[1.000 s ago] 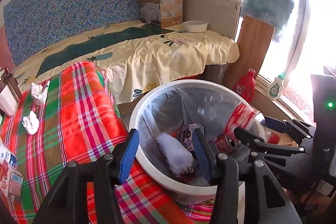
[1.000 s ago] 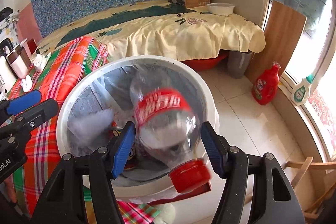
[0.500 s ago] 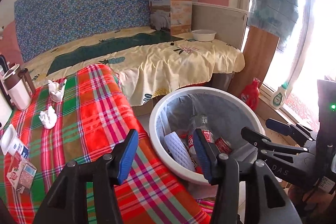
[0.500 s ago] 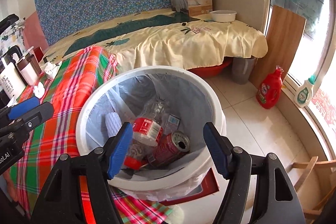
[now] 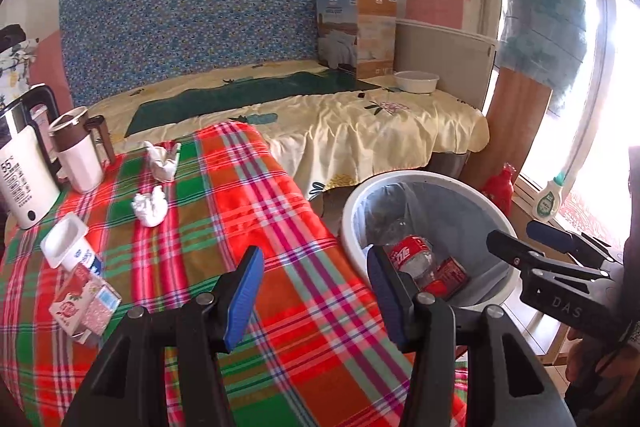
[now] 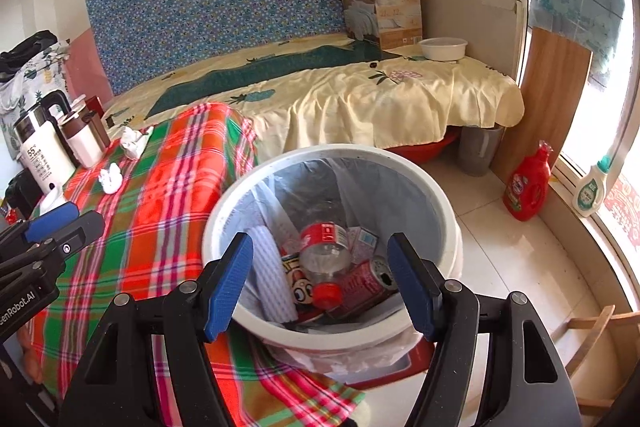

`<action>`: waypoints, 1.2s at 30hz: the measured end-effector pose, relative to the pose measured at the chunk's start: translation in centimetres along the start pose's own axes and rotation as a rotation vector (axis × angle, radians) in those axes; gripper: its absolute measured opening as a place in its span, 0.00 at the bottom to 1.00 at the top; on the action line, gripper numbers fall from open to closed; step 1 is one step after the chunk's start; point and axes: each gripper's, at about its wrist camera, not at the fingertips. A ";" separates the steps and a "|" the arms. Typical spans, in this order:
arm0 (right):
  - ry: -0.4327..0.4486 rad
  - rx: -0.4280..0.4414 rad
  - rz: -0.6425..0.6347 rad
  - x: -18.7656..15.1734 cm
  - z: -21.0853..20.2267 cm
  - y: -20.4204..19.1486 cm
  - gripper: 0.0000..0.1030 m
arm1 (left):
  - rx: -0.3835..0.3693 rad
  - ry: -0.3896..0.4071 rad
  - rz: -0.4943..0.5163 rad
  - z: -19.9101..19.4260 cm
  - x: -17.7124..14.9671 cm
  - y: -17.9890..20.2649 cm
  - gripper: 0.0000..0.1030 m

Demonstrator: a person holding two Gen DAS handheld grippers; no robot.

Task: Collect trash
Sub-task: 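Move both tools back toward the yogurt cup and pink carton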

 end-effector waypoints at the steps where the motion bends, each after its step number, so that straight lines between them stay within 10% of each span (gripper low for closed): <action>1: 0.005 0.005 -0.003 -0.1 -0.2 -0.4 0.68 | 0.004 0.004 -0.002 -0.2 -0.1 -0.2 0.52; 36: 0.009 0.223 -0.187 -0.4 1.1 -14.5 0.68 | 0.252 -0.009 -0.213 -6.3 -6.2 -16.5 0.58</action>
Point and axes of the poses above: each gripper's, at about its wrist camera, not at the fingertips, and z roughly the way its jaws point, y to its right, x to its top, and after that the axes turned 5 degrees about -x, right-handed
